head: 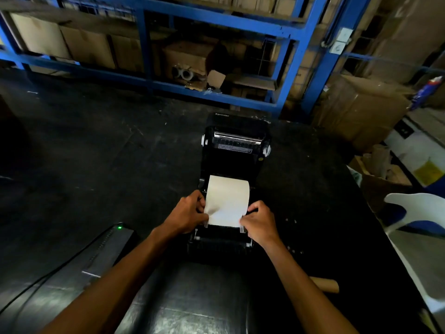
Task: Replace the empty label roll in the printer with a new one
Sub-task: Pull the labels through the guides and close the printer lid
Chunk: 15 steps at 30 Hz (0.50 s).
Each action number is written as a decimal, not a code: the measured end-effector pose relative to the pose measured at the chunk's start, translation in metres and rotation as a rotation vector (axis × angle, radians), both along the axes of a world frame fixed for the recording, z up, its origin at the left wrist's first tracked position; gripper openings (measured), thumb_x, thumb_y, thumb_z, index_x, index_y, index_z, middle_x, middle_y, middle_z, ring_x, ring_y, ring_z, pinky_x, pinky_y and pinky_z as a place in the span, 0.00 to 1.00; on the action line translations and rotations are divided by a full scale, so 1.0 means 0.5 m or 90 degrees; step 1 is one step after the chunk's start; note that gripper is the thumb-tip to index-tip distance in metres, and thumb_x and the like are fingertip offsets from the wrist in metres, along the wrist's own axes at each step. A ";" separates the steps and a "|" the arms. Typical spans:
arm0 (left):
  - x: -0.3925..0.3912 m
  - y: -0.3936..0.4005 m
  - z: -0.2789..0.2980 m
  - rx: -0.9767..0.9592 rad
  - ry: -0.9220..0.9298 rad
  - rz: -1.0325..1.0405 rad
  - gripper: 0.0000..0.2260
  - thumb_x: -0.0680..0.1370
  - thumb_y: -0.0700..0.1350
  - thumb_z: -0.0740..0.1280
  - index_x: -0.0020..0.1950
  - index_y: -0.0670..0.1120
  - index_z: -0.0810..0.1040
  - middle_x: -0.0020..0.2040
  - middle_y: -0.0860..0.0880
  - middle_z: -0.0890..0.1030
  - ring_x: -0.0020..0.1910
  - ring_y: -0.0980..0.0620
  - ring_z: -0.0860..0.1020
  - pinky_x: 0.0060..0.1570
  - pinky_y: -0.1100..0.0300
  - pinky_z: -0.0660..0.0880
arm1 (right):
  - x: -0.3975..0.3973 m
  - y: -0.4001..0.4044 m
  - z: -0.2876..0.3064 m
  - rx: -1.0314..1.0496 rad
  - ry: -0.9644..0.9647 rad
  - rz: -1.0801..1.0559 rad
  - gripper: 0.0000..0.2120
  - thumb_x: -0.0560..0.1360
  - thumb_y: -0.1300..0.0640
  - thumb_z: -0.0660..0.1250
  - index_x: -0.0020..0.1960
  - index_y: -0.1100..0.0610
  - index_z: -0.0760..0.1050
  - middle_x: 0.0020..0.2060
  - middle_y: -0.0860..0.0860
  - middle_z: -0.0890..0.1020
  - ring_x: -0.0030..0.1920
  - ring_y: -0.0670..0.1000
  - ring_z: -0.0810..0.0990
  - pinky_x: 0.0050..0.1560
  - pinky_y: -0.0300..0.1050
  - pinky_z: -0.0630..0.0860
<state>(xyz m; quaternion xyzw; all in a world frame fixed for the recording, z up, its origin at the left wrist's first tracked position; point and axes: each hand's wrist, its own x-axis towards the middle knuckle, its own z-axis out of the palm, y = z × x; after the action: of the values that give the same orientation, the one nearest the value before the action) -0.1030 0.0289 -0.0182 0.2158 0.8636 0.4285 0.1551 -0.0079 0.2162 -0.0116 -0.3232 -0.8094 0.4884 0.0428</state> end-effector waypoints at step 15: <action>0.000 0.003 0.000 0.024 -0.023 0.059 0.17 0.70 0.33 0.72 0.34 0.47 0.65 0.34 0.47 0.77 0.32 0.52 0.75 0.32 0.61 0.74 | 0.002 0.012 0.012 -0.026 -0.001 0.013 0.14 0.66 0.67 0.70 0.48 0.54 0.71 0.37 0.58 0.84 0.25 0.48 0.77 0.26 0.42 0.74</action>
<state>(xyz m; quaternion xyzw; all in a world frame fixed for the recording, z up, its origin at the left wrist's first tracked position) -0.1030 0.0305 -0.0181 0.1708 0.8613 0.4555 0.1466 -0.0067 0.2220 -0.0055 -0.3163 -0.8027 0.5047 0.0307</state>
